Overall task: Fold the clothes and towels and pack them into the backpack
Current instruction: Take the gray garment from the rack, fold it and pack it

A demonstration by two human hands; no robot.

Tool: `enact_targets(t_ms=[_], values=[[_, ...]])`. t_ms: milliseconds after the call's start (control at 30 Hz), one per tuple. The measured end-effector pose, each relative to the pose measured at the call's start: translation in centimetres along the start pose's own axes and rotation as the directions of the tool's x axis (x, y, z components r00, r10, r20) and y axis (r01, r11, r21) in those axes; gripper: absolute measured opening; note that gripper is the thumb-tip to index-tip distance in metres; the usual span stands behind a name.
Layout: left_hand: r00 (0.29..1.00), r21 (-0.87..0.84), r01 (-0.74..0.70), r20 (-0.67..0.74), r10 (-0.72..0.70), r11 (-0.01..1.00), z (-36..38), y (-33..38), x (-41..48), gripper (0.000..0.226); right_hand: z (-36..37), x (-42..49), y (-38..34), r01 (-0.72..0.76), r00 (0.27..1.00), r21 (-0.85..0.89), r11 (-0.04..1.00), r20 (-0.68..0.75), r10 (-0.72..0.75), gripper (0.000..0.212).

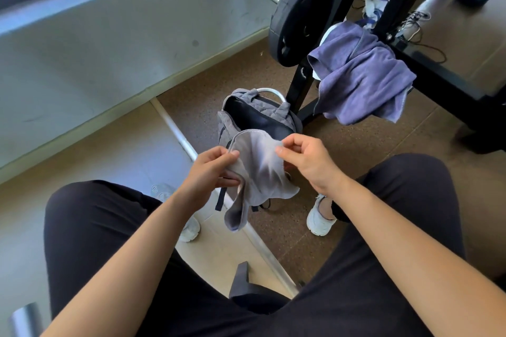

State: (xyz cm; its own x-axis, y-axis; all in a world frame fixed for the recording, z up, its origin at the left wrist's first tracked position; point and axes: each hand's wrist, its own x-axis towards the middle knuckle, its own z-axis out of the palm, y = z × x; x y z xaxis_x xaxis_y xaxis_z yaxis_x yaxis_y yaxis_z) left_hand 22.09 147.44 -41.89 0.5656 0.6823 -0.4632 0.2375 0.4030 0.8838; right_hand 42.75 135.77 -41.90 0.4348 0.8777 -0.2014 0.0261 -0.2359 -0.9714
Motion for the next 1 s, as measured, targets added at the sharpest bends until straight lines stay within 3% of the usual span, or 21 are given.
enact_targets(t_ms=[333, 467, 567, 700, 767, 867, 1000], values=[[0.996, -0.004, -0.042, 0.074, 0.043, 0.999, 1.9, -0.6, 0.0, 0.019, 2.4, -0.7, -0.5, 0.202, 0.963, -0.210, 0.957, 0.223, -0.154, 0.008], [0.995, 0.002, -0.044, 0.088, 0.043, 0.999, 2.2, -1.0, 0.3, 0.027, 2.4, -0.5, -0.5, 0.210, 0.951, -0.254, 0.944, 0.279, -0.136, 0.024], [0.982, 0.101, -0.137, 0.144, 0.122, 0.985, 2.0, -1.2, 0.6, 0.035, 2.8, -0.3, -0.6, 0.255, 0.931, -0.262, 0.931, 0.328, -0.162, 0.032], [0.955, 0.131, -0.238, 0.214, 0.207, 0.962, 1.2, -0.9, 1.0, 0.028, 2.5, -0.1, -0.4, 0.186, 0.955, -0.133, 0.973, 0.259, -0.147, 0.031], [0.950, 0.155, -0.272, 0.201, 0.239, 0.950, 0.9, -0.7, 1.2, 0.016, 1.9, 0.1, -0.5, 0.261, 0.961, -0.215, 0.941, 0.151, -0.232, 0.025], [0.940, 0.132, -0.298, 0.211, 0.267, 0.945, 0.5, -0.8, 1.4, 0.011, 1.7, 0.0, -1.2, 0.305, 0.952, -0.314, 0.899, 0.131, -0.277, 0.048], [0.929, 0.162, -0.366, 0.131, 0.348, 0.916, 1.1, -1.0, 1.1, 0.011, 2.9, -0.8, -1.3, 0.206, 0.962, -0.360, 0.910, 0.246, -0.120, 0.085]])
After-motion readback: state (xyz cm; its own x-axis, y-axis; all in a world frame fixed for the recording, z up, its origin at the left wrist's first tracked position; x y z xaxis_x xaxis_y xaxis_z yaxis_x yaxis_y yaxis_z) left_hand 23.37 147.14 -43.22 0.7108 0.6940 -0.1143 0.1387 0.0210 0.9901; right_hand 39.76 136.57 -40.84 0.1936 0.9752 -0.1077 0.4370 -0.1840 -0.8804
